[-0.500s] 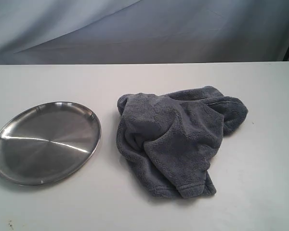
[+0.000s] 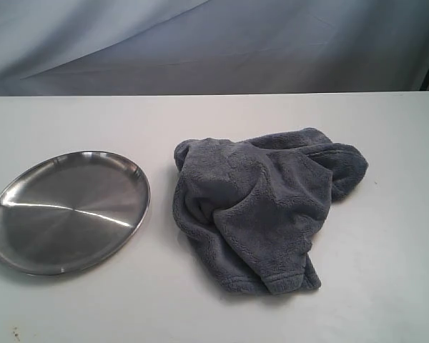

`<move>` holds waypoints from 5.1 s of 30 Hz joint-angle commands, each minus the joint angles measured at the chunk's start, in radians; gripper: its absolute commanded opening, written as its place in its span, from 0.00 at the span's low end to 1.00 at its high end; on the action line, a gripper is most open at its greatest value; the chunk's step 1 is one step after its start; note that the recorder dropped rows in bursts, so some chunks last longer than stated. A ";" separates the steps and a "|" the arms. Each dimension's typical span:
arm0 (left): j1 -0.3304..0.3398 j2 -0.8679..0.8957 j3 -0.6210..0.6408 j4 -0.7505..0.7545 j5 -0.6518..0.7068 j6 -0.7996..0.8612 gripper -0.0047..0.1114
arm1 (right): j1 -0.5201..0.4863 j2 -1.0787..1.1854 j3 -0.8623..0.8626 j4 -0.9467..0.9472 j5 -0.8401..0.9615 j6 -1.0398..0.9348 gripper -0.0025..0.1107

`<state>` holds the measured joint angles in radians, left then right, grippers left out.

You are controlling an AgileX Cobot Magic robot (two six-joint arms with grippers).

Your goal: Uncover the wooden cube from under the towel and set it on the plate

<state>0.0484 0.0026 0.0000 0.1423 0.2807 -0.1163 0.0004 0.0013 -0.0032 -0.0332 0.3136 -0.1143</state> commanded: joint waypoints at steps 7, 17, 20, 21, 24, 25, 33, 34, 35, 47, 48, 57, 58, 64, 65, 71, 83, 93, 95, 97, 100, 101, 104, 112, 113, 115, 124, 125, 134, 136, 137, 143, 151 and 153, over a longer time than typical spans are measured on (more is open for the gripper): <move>0.004 -0.003 0.000 0.001 -0.014 -0.002 0.04 | 0.000 -0.001 0.003 -0.008 -0.006 -0.007 0.02; 0.004 -0.003 0.000 0.001 -0.014 -0.005 0.04 | 0.000 -0.001 0.003 -0.008 -0.006 -0.007 0.02; 0.004 -0.003 0.000 0.001 -0.014 -0.005 0.04 | 0.000 -0.001 0.003 -0.008 -0.006 -0.007 0.02; 0.004 -0.003 0.000 0.001 -0.014 -0.005 0.04 | 0.000 -0.001 0.003 -0.008 -0.006 -0.007 0.02; 0.004 -0.003 0.000 0.001 -0.014 -0.005 0.04 | 0.000 -0.001 0.003 -0.008 -0.006 -0.007 0.02; 0.004 -0.003 0.000 0.001 -0.014 -0.005 0.04 | 0.000 -0.001 0.003 -0.008 -0.006 -0.007 0.02; 0.004 -0.003 0.000 0.001 -0.014 -0.003 0.04 | 0.000 -0.001 0.003 -0.008 -0.006 -0.007 0.02; 0.004 -0.003 0.000 0.001 -0.014 -0.005 0.04 | 0.000 -0.001 0.003 -0.008 -0.006 -0.007 0.02; 0.004 -0.003 0.000 0.001 -0.014 -0.005 0.04 | 0.000 -0.001 0.003 -0.008 -0.006 -0.007 0.02; 0.004 -0.003 0.000 0.001 -0.014 -0.002 0.04 | 0.000 -0.001 0.003 -0.008 -0.006 -0.007 0.02; 0.004 -0.003 0.000 0.001 -0.014 -0.002 0.04 | 0.000 -0.001 0.003 -0.017 -0.006 -0.015 0.02; 0.004 -0.003 0.000 0.001 -0.014 -0.004 0.04 | 0.000 -0.001 0.003 0.214 -0.401 -0.009 0.02; 0.004 -0.003 0.000 0.001 -0.014 -0.004 0.04 | 0.000 -0.001 0.003 0.232 -0.442 -0.009 0.02; 0.004 -0.003 0.000 0.001 -0.014 -0.004 0.04 | 0.000 -0.001 0.003 0.307 -0.610 -0.009 0.02; 0.004 -0.003 0.000 0.001 -0.014 -0.004 0.04 | 0.000 -0.001 0.003 0.336 -0.615 0.008 0.02; 0.004 -0.003 0.000 0.001 -0.014 -0.004 0.04 | 0.001 -0.001 -0.025 0.298 -0.527 0.201 0.02; 0.004 -0.003 0.000 0.001 -0.014 -0.006 0.04 | 0.017 0.426 -0.555 0.687 0.147 -0.326 0.02; 0.004 -0.003 0.000 0.001 -0.014 -0.004 0.04 | 0.265 0.995 -0.708 0.885 0.266 -0.718 0.02; 0.004 -0.003 0.000 0.001 -0.014 -0.004 0.04 | 0.400 1.062 -0.708 0.843 0.128 -0.724 0.02; 0.004 -0.003 0.000 0.001 -0.014 -0.006 0.04 | 0.526 1.140 -0.708 0.844 -0.032 -0.720 0.02; 0.004 -0.003 0.000 0.001 -0.014 -0.006 0.04 | 0.633 1.252 -0.708 0.820 -0.213 -0.724 0.02; 0.004 -0.003 0.000 0.001 -0.014 -0.006 0.04 | 0.650 1.274 -0.708 0.817 -0.252 -0.724 0.02; 0.004 -0.003 0.000 0.001 -0.014 -0.006 0.04 | 0.664 1.341 -0.708 0.817 -0.334 -0.724 0.02; 0.004 -0.003 0.000 0.001 -0.014 -0.004 0.04 | 0.625 1.404 -0.709 0.844 -0.409 -0.703 0.02; 0.004 -0.003 0.000 0.001 -0.014 -0.004 0.04 | 0.625 1.404 -0.709 0.803 -0.409 -0.653 0.02; 0.004 -0.003 0.000 0.001 -0.014 -0.004 0.04 | 0.625 1.406 -0.709 0.640 -0.420 -0.480 0.02; 0.004 -0.003 0.000 0.001 -0.014 -0.005 0.04 | 0.625 1.514 -0.709 0.163 -0.488 0.035 0.02; 0.004 -0.003 0.000 0.001 -0.014 -0.005 0.04 | 0.625 1.525 -0.709 0.163 -0.491 0.030 0.02; 0.004 -0.003 0.000 0.001 -0.014 -0.003 0.04 | 0.629 1.596 -0.761 0.163 -0.445 0.008 0.02; 0.004 -0.003 0.000 0.001 -0.014 -0.003 0.04 | 0.629 1.616 -0.829 0.163 -0.352 -0.013 0.02; 0.004 -0.003 0.000 0.001 -0.014 -0.003 0.04 | 0.629 1.629 -0.870 0.163 -0.294 -0.027 0.02; 0.004 -0.003 0.000 0.001 -0.014 -0.003 0.04 | 0.625 1.677 -1.044 0.132 -0.195 -0.047 0.02; 0.004 -0.003 0.000 0.001 -0.014 -0.005 0.04 | 0.555 1.677 -1.092 0.018 -0.195 -0.005 0.02; 0.004 -0.003 0.000 0.001 -0.014 -0.005 0.04 | 0.492 1.677 -1.092 0.018 -0.163 0.045 0.02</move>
<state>0.0484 0.0026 0.0000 0.1423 0.2807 -0.1163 0.5652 1.6786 -1.0876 0.0000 0.1142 -0.1260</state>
